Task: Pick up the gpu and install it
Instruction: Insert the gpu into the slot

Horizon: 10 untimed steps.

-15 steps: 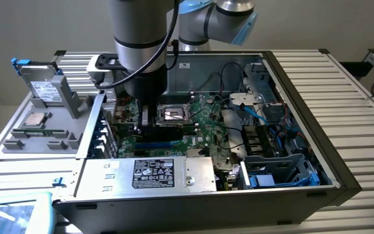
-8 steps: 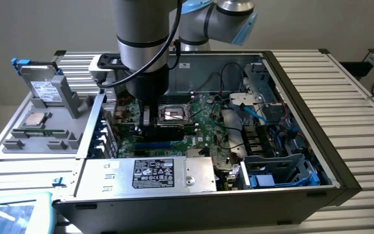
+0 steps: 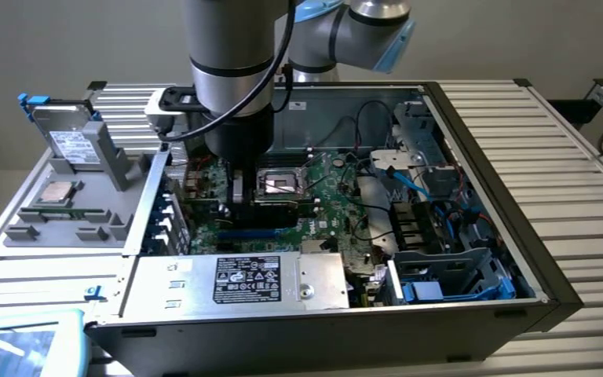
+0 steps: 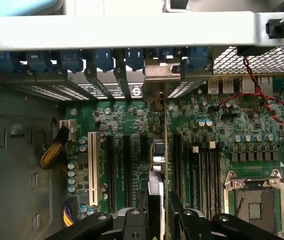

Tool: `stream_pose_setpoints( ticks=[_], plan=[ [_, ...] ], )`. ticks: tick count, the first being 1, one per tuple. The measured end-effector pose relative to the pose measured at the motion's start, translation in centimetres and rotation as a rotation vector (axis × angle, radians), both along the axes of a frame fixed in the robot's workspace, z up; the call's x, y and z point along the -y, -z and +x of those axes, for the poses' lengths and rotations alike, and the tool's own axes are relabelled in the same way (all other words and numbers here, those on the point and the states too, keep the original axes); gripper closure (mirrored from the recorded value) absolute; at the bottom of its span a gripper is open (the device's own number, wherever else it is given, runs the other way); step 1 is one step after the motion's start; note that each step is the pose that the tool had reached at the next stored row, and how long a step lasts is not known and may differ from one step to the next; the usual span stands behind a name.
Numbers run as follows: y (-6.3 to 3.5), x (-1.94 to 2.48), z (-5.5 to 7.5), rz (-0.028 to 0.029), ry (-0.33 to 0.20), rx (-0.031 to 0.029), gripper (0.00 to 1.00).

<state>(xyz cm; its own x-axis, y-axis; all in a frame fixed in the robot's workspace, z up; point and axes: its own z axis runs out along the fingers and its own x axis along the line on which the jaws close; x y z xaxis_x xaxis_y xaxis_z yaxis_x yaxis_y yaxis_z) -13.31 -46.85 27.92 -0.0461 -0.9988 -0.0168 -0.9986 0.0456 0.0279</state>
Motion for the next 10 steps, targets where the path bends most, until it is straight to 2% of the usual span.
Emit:
stream_pose_setpoints(
  ticks=[1, 2, 4, 6, 10],
  plan=[
    [-0.01, -0.02, 0.00, -0.0041, 0.000, -0.0001, 0.73],
    [0.01, -0.02, 0.00, -0.0057, 0.000, 0.0001, 0.73],
    [0.00, -0.21, -0.01, -0.0140, 0.000, -0.0001, 0.73],
    [0.01, -0.38, -0.01, -0.0148, 0.000, -0.0001, 0.73],
    [0.02, -0.40, -0.01, -0.0148, 0.000, -0.0001, 0.73]
  ],
)
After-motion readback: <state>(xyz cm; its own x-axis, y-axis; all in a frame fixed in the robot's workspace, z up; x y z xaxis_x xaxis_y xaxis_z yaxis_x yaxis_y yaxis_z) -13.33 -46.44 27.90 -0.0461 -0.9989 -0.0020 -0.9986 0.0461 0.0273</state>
